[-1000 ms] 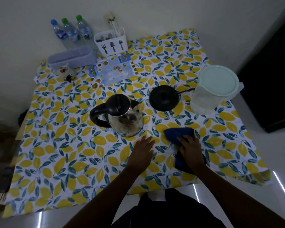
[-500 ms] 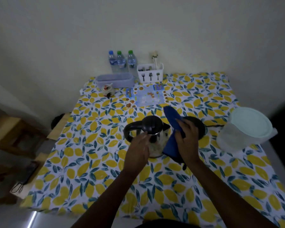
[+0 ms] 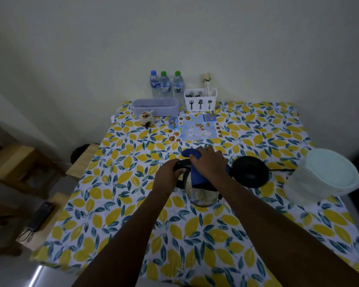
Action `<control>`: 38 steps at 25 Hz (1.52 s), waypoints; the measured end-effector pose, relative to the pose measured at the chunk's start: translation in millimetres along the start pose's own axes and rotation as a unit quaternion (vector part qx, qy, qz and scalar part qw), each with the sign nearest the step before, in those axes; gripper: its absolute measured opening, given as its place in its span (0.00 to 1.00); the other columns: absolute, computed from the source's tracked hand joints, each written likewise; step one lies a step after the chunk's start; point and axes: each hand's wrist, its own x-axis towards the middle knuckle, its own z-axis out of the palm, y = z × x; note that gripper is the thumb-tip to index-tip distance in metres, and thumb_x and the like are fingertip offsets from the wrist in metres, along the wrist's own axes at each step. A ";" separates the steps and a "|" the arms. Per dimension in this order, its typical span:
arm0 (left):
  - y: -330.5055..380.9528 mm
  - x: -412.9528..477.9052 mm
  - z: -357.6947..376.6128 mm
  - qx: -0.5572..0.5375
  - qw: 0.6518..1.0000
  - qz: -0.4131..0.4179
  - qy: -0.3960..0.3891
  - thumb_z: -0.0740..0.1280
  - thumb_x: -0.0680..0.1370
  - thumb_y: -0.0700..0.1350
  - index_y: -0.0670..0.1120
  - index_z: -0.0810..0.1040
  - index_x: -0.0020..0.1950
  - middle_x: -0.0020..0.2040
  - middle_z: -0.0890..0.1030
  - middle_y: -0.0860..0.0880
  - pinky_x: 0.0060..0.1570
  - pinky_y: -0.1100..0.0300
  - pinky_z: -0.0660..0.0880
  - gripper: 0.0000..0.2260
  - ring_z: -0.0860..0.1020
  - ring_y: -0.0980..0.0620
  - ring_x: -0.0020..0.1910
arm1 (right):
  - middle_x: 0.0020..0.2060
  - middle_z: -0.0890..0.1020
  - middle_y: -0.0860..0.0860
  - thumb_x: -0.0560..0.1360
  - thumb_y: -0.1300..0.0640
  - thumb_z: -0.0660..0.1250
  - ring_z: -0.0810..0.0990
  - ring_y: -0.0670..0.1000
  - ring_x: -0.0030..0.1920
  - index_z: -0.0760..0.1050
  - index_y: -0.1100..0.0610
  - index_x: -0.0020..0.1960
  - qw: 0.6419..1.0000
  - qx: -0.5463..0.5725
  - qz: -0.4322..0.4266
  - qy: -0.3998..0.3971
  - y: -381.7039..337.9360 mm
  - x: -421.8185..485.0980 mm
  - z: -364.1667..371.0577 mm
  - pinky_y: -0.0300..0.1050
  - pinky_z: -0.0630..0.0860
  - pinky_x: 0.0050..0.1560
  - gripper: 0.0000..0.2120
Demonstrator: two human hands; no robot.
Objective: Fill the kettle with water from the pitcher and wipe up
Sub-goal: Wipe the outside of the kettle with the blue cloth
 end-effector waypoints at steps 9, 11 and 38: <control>21.3 12.8 -22.9 0.077 0.989 -0.018 -0.122 0.64 0.79 0.44 0.40 0.75 0.53 0.49 0.79 0.39 0.44 0.54 0.69 0.07 0.78 0.39 0.49 | 0.53 0.82 0.56 0.77 0.51 0.65 0.78 0.58 0.55 0.77 0.58 0.57 0.944 0.193 -0.072 0.257 21.5 -41.8 16.6 0.56 0.75 0.59 0.13; 38.3 16.4 -22.3 0.084 0.984 -0.010 -0.156 0.61 0.80 0.41 0.39 0.74 0.54 0.51 0.78 0.38 0.50 0.50 0.74 0.07 0.78 0.39 0.52 | 0.54 0.82 0.58 0.79 0.53 0.64 0.78 0.59 0.56 0.77 0.60 0.57 0.940 0.224 -0.050 0.254 26.2 -41.4 15.0 0.56 0.75 0.59 0.13; 65.0 25.1 2.9 0.077 0.980 0.045 -0.179 0.69 0.76 0.56 0.53 0.63 0.75 0.73 0.70 0.44 0.69 0.50 0.68 0.30 0.70 0.42 0.70 | 0.34 0.82 0.54 0.84 0.51 0.51 0.76 0.57 0.30 0.79 0.56 0.55 0.566 0.801 0.182 0.067 81.8 -30.7 76.6 0.47 0.70 0.33 0.19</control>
